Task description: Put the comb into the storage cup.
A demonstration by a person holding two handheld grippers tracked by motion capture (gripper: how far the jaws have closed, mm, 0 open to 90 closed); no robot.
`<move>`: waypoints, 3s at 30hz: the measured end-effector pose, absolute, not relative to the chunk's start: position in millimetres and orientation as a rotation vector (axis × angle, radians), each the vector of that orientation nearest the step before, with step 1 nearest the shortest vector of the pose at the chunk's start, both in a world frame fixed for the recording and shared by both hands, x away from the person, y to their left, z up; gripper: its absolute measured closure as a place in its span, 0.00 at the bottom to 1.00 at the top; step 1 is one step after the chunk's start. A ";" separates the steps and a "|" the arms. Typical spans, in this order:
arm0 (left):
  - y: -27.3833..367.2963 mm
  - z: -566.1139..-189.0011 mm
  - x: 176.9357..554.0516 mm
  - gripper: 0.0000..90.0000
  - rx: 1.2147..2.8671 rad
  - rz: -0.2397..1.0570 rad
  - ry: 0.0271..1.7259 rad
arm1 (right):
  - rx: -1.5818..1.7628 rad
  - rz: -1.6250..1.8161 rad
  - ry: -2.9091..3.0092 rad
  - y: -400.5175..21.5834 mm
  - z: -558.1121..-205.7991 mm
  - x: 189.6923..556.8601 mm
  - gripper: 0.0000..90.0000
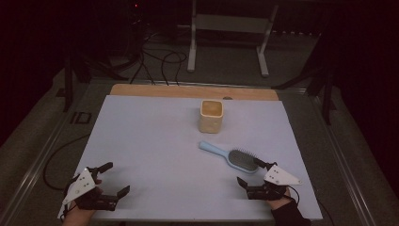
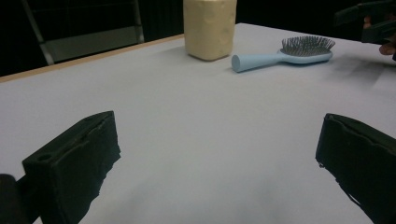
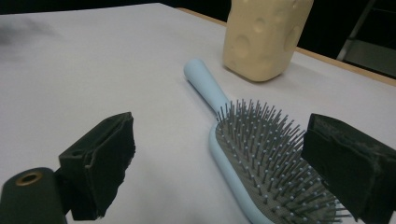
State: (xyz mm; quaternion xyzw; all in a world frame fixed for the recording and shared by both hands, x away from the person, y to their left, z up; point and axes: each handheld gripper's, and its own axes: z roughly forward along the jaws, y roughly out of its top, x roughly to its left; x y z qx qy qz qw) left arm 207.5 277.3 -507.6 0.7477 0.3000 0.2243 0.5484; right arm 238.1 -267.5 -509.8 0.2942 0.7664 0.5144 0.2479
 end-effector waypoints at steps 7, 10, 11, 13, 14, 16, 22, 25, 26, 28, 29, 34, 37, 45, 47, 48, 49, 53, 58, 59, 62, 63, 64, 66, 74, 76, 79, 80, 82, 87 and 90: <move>277.6 -507.9 207.3 0.00 1.768 0.527 0.712 | 0.812 1.395 2.109 -267.4 -509.7 239.0 0.10; 278.1 -507.2 206.7 0.00 1.758 0.524 0.711 | 0.807 1.393 2.120 -266.2 -508.7 239.5 0.10; 278.1 -507.1 205.9 0.00 1.762 0.525 0.709 | 0.807 1.391 2.121 -265.5 -508.3 239.6 0.10; 277.8 -506.8 205.7 0.00 1.759 0.526 0.706 | 0.812 1.396 2.130 -264.6 -507.5 239.7 0.10; 277.8 -506.8 205.7 0.00 1.759 0.526 0.706 | 0.812 1.396 2.130 -264.6 -507.5 239.7 0.10; 277.8 -507.4 206.2 0.00 1.761 0.522 0.704 | 0.808 1.404 2.131 -262.9 -504.3 238.3 0.10; 277.9 -508.0 206.0 0.00 1.765 0.515 0.707 | 0.798 1.398 2.138 -259.7 -496.3 235.4 0.10; 277.8 -507.2 205.6 0.00 1.760 0.516 0.700 | 0.792 1.392 2.151 -257.0 -492.6 234.1 0.10; 277.7 -507.2 205.5 0.00 1.759 0.515 0.699 | 0.787 1.395 2.149 -256.1 -490.7 233.1 0.10; 277.7 -507.4 205.4 0.00 1.763 0.515 0.700 | 0.781 1.397 2.137 -254.6 -487.0 231.9 0.10; 277.7 -507.4 205.4 0.00 1.763 0.515 0.700 | 0.781 1.397 2.137 -254.6 -487.0 231.9 0.10; 276.6 -508.2 205.8 0.00 1.770 0.508 0.697 | 0.757 1.361 2.147 -249.4 -471.4 231.2 0.10; 276.5 -507.9 205.9 0.00 1.765 0.506 0.696 | 0.738 1.349 2.146 -248.3 -462.2 232.4 0.10; 276.7 -508.2 205.8 0.00 1.766 0.507 0.694 | 0.708 1.362 2.120 -246.3 -438.1 239.4 0.10; 276.7 -507.8 205.7 0.00 1.765 0.509 0.692 | 0.693 1.359 2.119 -245.0 -431.2 242.8 0.10; 276.7 -507.9 205.7 0.00 1.764 0.507 0.693 | 0.696 1.359 2.117 -244.0 -429.0 243.8 0.10; 276.7 -508.1 205.9 0.00 1.765 0.505 0.695 | 0.687 1.357 2.111 -243.4 -426.4 245.7 0.10; 276.9 -507.7 205.6 0.00 1.762 0.506 0.694 | 0.668 1.352 2.114 -236.8 -417.3 253.5 0.10; 277.1 -507.5 205.5 0.00 1.762 0.506 0.693 | 0.653 1.365 2.134 -226.3 -409.6 265.6 0.10; 277.0 -507.6 205.4 0.00 1.763 0.506 0.693 | 0.649 1.362 2.141 -224.1 -408.3 268.1 0.10; 276.8 -507.3 205.1 0.00 1.759 0.505 0.691 | 0.645 1.365 2.159 -217.0 -405.7 276.0 0.10; 276.8 -507.4 204.9 0.00 1.761 0.505 0.690 | 0.646 1.367 2.163 -214.6 -405.1 278.6 0.10; 276.7 -507.5 204.7 0.00 1.762 0.506 0.691 | 0.654 1.370 2.167 -211.8 -404.8 281.3 0.10; 276.9 -507.1 204.8 0.00 1.761 0.507 0.690 | 0.655 1.375 2.176 -206.9 -404.8 286.8 0.10; 276.6 -507.6 204.6 0.00 1.762 0.504 0.689 | 0.703 1.378 2.188 -191.8 -413.7 309.9 0.11; 276.7 -507.4 204.6 0.00 1.761 0.505 0.688 | 0.723 1.386 2.192 -189.5 -417.2 315.2 0.14; 276.8 -507.7 205.1 0.00 1.762 0.503 0.690 | 0.742 1.379 2.214 -186.6 -423.1 323.3 0.14; 276.8 -507.7 205.1 0.00 1.760 0.502 0.690 | 0.760 1.376 2.218 -185.5 -425.2 325.7 0.14; 277.0 -507.5 205.1 0.00 1.758 0.504 0.690 | 0.782 1.360 2.240 -183.6 -429.3 331.1 0.15; 276.9 -507.7 204.9 0.00 1.759 0.501 0.689 | 0.815 1.306 2.280 -178.4 -439.4 341.6 0.19; 277.0 -507.7 205.1 0.00 1.760 0.501 0.689 | 0.826 1.267 2.299 -175.3 -444.9 347.4 0.24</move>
